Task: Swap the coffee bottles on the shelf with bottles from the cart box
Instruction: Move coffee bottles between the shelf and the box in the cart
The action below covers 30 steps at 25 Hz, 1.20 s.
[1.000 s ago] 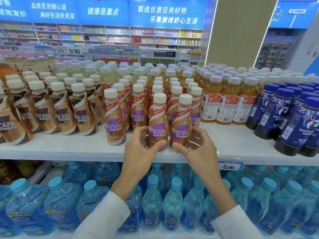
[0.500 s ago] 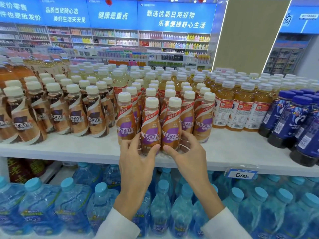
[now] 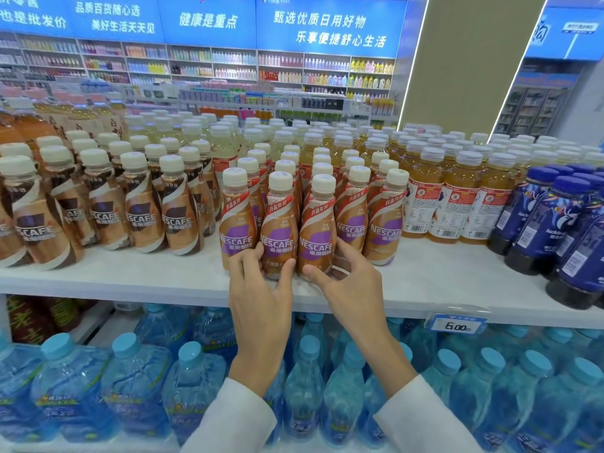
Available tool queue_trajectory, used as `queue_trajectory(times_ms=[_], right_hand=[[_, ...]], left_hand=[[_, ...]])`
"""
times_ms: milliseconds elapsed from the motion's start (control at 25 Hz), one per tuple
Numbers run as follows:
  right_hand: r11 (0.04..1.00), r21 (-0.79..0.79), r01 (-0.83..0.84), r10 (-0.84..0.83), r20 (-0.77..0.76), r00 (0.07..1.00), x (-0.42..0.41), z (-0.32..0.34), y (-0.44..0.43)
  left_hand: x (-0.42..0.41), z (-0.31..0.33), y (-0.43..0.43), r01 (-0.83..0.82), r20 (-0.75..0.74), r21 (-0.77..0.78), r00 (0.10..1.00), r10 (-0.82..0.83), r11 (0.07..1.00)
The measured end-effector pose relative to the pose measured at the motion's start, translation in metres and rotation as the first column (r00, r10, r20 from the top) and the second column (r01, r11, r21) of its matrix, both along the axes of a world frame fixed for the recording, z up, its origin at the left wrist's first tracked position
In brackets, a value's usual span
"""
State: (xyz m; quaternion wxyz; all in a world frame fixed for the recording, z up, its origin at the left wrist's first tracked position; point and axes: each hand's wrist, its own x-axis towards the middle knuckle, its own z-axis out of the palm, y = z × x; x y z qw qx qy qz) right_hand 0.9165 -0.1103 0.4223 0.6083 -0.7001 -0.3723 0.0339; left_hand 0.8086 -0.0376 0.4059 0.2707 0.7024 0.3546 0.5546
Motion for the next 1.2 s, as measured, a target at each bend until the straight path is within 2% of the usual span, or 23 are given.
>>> queue_trajectory(times_ms=[400,600,720,840,1200], right_hand=[[1.0,-0.028,-0.013,0.014,0.017,1.0,0.002,-0.006,0.003],[0.999,-0.047,-0.007,0.008,0.025,1.0,0.003,-0.006,0.002],[0.999,-0.045,0.003,-0.002,0.033,0.999,0.001,-0.006,0.002],[0.999,-0.047,-0.002,0.003,0.034,0.999,-0.001,-0.005,0.001],[0.998,-0.057,-0.004,0.005,0.019,1.0,-0.003,-0.002,0.0]], left_hand=[[-0.001,-0.001,0.005,0.065,0.061,-0.045,0.996,-0.062,0.997],[-0.033,0.005,0.019,0.121,0.207,-0.083,0.973,-0.102,0.989],[-0.05,0.011,0.044,0.1,0.163,-0.112,0.983,-0.081,0.989],[-0.051,0.014,0.054,0.176,0.17,-0.176,0.974,-0.146,0.968],[-0.049,0.012,0.054,0.206,0.183,-0.171,0.968,-0.174,0.964]])
